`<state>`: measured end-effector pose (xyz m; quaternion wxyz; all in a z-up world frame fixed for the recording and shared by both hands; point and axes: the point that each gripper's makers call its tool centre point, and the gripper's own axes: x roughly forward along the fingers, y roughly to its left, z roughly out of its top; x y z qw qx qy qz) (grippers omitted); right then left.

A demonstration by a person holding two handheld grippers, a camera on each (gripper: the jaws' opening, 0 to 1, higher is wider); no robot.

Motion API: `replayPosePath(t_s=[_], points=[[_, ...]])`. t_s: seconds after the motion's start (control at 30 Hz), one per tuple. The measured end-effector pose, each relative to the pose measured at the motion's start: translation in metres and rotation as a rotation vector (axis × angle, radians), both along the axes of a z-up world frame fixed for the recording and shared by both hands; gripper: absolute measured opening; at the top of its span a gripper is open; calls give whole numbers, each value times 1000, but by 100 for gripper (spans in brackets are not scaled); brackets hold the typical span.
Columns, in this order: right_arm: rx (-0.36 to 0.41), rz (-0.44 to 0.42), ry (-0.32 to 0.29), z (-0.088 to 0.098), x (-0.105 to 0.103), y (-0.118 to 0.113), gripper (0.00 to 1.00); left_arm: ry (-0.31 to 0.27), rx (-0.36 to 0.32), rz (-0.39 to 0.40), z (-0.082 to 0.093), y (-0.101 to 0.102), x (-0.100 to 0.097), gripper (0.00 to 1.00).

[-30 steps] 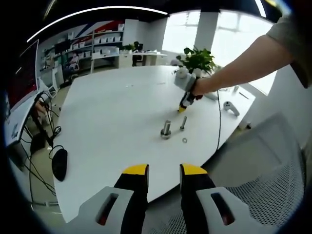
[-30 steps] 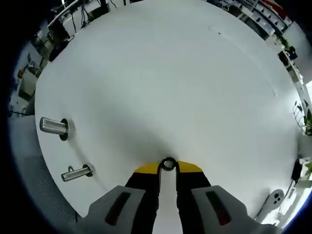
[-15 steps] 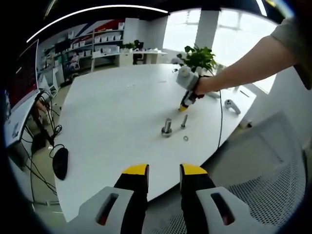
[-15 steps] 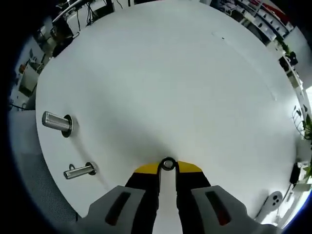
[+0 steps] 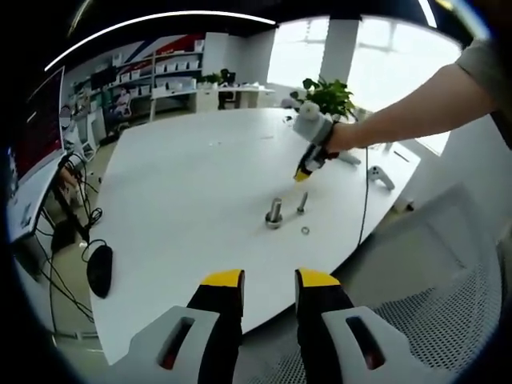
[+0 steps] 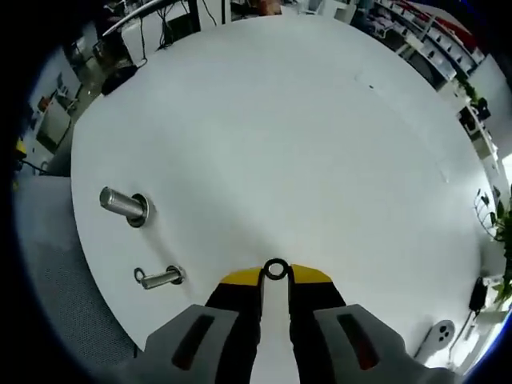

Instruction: Place the washer onto the threaded stud by aligning its center hole with the stud, sliding it down to the base, and recovering from edge contact or off-axis alignment until the washer reaches the visible bottom stop.

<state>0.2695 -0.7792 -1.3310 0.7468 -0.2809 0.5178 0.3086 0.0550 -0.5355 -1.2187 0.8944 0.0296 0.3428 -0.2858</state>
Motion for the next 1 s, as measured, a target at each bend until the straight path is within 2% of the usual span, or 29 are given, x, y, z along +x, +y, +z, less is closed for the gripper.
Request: replayPosePath(t_s=[0.43,0.73,1.0], points=[[47,53,-37,25,-21,1,13,-4,-9,-5,1,-1,0,23],[95,124,-80,52,-37,20,13,-7,-16,-3,2,-2,0,23],[103,211,-58,50,-62,34,13,-5,-9,-6,2,-2,0,23]])
